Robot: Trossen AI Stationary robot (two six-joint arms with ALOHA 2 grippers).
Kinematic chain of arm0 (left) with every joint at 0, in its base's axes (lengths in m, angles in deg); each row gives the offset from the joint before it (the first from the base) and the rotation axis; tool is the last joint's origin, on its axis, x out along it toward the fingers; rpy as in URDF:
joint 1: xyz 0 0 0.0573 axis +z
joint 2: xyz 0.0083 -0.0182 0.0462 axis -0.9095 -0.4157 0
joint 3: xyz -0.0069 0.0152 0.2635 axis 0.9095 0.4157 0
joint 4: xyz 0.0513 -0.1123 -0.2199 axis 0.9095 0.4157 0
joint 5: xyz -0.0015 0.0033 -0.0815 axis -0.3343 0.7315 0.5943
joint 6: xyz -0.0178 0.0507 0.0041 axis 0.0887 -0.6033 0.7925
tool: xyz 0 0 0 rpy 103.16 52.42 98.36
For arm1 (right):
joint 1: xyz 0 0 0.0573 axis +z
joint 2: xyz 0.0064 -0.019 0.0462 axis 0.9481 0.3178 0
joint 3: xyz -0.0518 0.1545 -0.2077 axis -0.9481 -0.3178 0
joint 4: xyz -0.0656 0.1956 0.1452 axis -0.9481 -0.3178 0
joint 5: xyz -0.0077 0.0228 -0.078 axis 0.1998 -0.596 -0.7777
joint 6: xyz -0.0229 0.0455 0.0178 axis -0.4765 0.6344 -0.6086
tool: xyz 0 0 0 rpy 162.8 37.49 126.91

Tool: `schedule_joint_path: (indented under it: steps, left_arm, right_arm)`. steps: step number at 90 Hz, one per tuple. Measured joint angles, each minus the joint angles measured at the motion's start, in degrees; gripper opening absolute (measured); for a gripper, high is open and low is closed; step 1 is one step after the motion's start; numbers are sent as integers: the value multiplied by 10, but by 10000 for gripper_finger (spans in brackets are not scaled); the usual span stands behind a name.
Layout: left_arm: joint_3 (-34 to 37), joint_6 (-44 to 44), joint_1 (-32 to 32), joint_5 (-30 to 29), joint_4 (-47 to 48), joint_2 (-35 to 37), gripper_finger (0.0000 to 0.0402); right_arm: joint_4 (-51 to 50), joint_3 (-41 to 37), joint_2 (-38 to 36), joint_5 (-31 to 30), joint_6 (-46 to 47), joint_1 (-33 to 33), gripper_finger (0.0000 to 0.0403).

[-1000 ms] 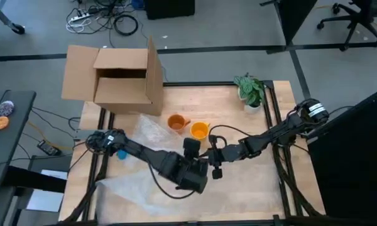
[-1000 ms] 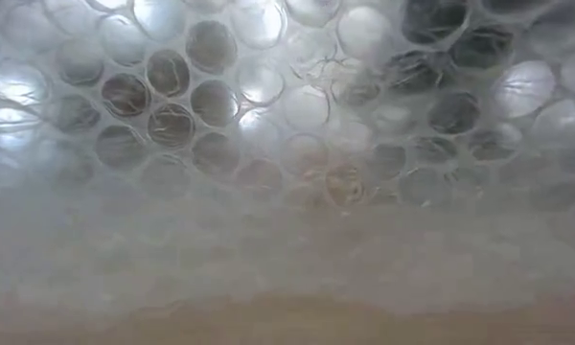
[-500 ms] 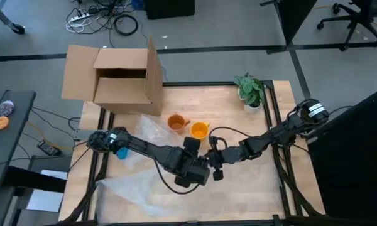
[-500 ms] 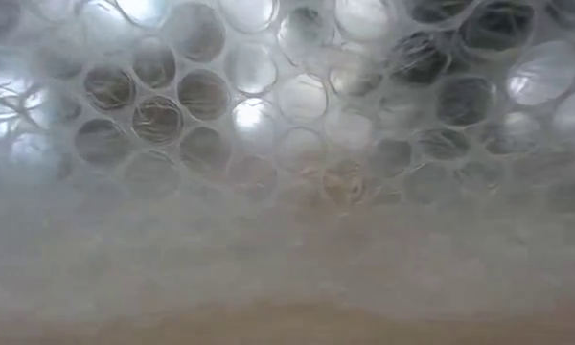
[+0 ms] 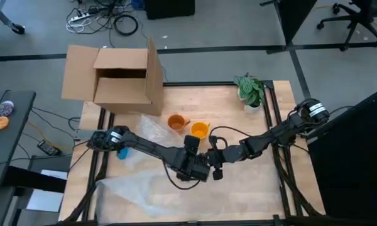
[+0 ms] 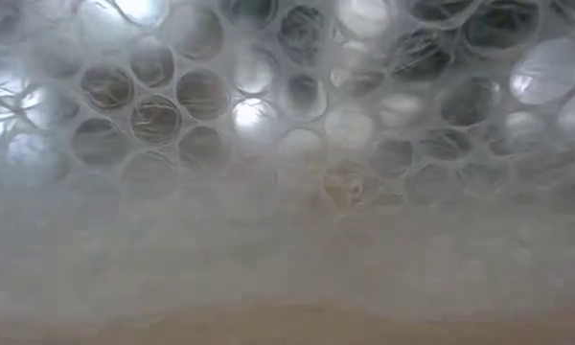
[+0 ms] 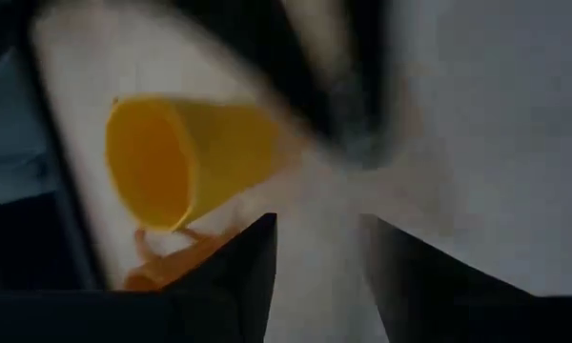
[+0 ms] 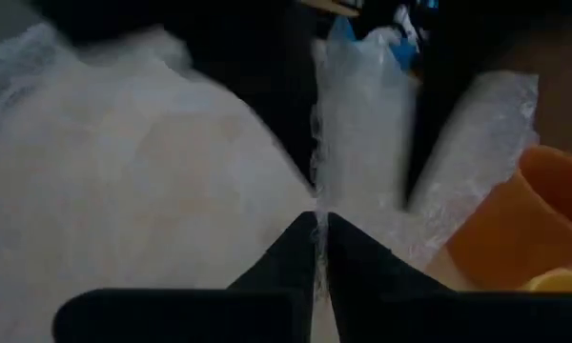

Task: Wrap mug
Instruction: Wrap the yellow mug using the transparent bubble wrap

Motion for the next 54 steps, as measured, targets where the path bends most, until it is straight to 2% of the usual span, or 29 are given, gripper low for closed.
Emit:
schedule_joint_path:
  steps: [19, 32, 38, 41, 54]
  left_arm:
    - [39, 56, 37, -16, 10, 0, 11]
    - [38, 75, 40, -65, 74, 0, 2]
    - [28, 113, 41, -98, 146, 0, 1]
    - [28, 126, 41, -109, 146, 0, 1]
    - [43, 152, 40, -74, 142, 42, 0]
  right_arm:
    - [-41, 0, -39, -17, -12, -3, 8]
    - [-91, 0, -81, -18, -14, -2, 22]
    - [-137, 0, -109, -41, -17, 2, 32]
    - [-160, 0, -126, -56, -18, 4, 38]
    - [-241, 0, -209, -98, 0, 19, 69]
